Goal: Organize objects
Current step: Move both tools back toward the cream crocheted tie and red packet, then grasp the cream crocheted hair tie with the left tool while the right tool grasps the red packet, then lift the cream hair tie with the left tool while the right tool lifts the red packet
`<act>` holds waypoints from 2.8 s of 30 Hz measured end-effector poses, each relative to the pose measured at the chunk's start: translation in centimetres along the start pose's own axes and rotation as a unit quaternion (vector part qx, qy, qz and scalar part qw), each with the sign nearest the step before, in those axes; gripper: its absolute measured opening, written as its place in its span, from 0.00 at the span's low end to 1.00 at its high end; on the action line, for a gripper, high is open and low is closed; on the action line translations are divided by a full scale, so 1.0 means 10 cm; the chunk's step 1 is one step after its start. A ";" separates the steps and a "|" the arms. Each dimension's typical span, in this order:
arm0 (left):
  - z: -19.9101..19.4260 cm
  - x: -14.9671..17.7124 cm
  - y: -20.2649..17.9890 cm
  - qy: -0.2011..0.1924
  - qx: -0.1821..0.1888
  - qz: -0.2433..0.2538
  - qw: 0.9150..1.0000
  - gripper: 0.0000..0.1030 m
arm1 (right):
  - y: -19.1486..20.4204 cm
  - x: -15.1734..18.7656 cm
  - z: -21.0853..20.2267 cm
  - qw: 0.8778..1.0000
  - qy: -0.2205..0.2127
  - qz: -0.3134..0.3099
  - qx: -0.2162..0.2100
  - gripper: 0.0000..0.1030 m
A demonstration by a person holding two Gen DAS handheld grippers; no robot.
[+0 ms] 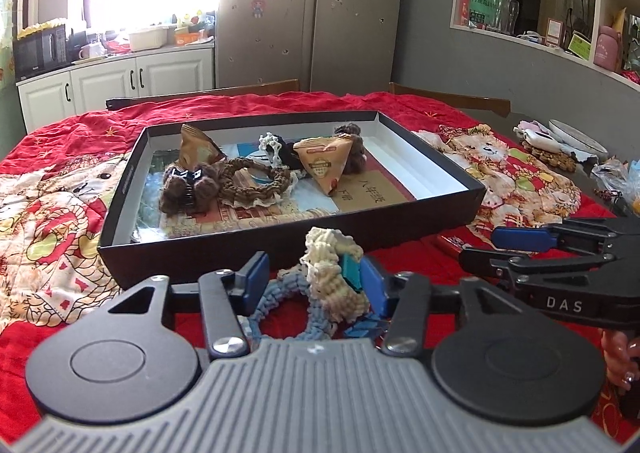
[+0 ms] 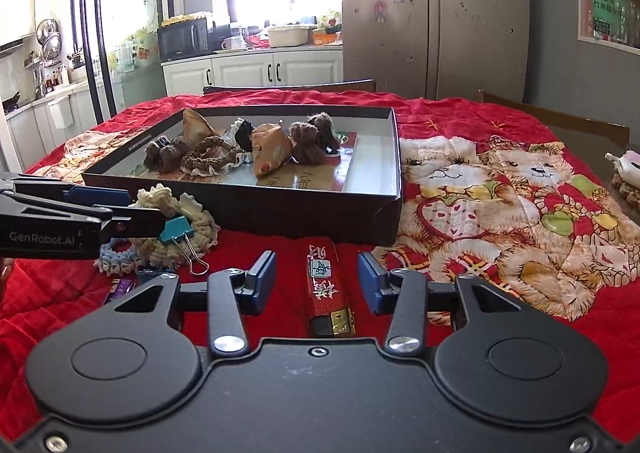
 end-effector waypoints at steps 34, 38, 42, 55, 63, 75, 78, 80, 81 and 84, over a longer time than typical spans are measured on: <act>-0.09 -0.02 -0.12 -0.012 0.028 0.009 1.000 0.16 | 0.01 0.08 0.10 1.000 0.022 0.009 -0.015 0.22; -0.16 -0.05 -0.14 -0.022 0.031 0.011 0.999 0.15 | 0.00 0.09 0.10 1.000 0.023 0.008 -0.015 0.22; -0.24 -0.09 -0.17 -0.032 0.037 0.014 0.999 0.15 | 0.00 0.08 0.10 1.000 0.022 0.008 -0.015 0.22; -0.46 -0.19 -0.17 -0.056 0.046 0.012 0.997 0.15 | 0.08 0.04 -0.01 1.000 0.003 0.004 -0.024 0.22; -0.63 -0.27 -0.14 -0.067 0.059 0.007 0.996 0.15 | 0.15 -0.04 -0.11 0.999 -0.017 -0.001 -0.032 0.22; -0.53 -0.24 -0.07 -0.060 0.041 0.002 0.997 0.15 | 0.32 -0.13 -0.30 0.995 -0.049 -0.017 -0.080 0.22; -0.45 -0.25 0.01 -0.055 0.030 -0.003 0.998 0.15 | 0.47 -0.17 -0.41 0.991 -0.062 -0.036 -0.111 0.22; -0.42 -0.24 0.02 -0.050 0.034 -0.011 0.998 0.15 | 0.58 -0.18 -0.45 0.988 -0.065 -0.053 -0.128 0.22; -0.42 -0.24 0.02 -0.048 0.040 -0.015 0.998 0.15 | 0.63 -0.18 -0.45 0.987 -0.064 -0.063 -0.134 0.22; -0.44 -0.24 -0.01 -0.049 0.055 -0.021 0.997 0.15 | 0.78 -0.13 -0.40 0.985 -0.045 -0.092 -0.140 0.22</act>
Point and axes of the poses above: each gripper's, at about its wrist camera, not at the fingertips, and z roughly the way its jaws point, y to its left, x to its underside, the point moved 8 cm from there along z, roughly the way its jaws point, and after that the axes turned 6 degrees about -z, right-handed, at the moved point
